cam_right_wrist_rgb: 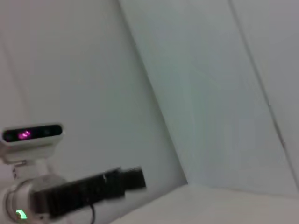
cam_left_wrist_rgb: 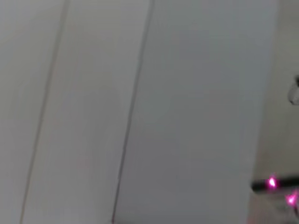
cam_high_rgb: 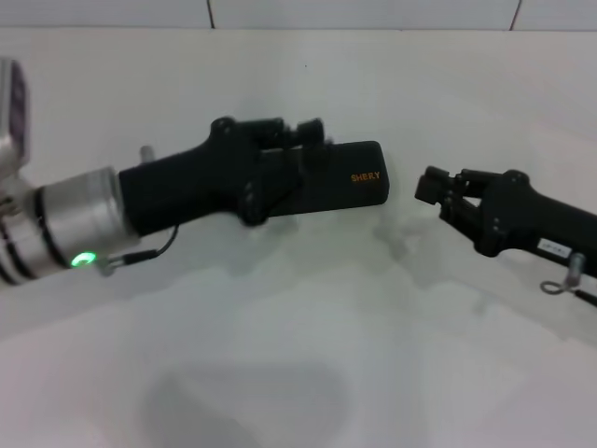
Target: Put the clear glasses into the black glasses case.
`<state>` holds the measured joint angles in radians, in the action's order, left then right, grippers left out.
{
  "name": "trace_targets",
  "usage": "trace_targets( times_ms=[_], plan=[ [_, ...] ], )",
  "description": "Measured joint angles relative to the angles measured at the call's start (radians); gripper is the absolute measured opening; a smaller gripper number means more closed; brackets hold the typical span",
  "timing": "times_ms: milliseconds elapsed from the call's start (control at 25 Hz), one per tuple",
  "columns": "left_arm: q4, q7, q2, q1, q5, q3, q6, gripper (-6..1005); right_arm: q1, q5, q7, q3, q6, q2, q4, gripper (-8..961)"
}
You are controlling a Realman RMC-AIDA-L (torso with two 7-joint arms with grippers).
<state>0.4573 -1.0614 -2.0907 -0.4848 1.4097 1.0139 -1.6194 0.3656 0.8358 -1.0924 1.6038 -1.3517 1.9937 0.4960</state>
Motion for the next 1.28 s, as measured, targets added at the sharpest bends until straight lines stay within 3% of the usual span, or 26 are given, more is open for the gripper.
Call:
trace_targets(
  times_ms=[80,280,360,480,640,920,1040,1120,1280],
  plan=[
    [0.063,0.036,0.004,0.047,0.035,0.015,-0.024,85,0.008,0.006,0.03,-0.003,-0.048,-0.02,-0.001,185],
    [0.204,0.028,0.015,0.129,0.111,0.021,-0.074,386,0.058,0.033,0.033,-0.005,-0.128,-0.072,0.01,188],
    [0.235,-0.007,0.03,0.14,0.117,0.021,-0.1,484,0.083,0.048,0.017,-0.006,-0.145,-0.088,0.013,282],
    [0.239,-0.028,0.049,0.142,0.125,0.019,-0.125,602,0.108,0.093,0.006,-0.007,-0.15,-0.094,0.028,422],
    [0.234,-0.054,0.067,0.15,0.147,0.018,-0.132,739,0.119,0.231,0.009,-0.044,-0.147,-0.077,0.084,509],
    [0.247,-0.108,0.074,0.15,0.233,0.014,-0.135,752,0.126,0.504,0.006,-0.138,-0.135,-0.006,0.2,661],
    [0.248,-0.123,0.076,0.148,0.257,0.013,-0.135,758,0.126,0.571,0.004,-0.162,-0.124,0.015,0.222,788],
    [0.249,-0.129,0.076,0.15,0.267,0.012,-0.135,757,0.127,0.583,0.002,-0.167,-0.119,0.019,0.225,872],
    [0.251,-0.13,0.076,0.153,0.27,0.01,-0.135,745,0.126,0.585,-0.017,-0.169,-0.112,0.019,0.225,872]
  ],
)
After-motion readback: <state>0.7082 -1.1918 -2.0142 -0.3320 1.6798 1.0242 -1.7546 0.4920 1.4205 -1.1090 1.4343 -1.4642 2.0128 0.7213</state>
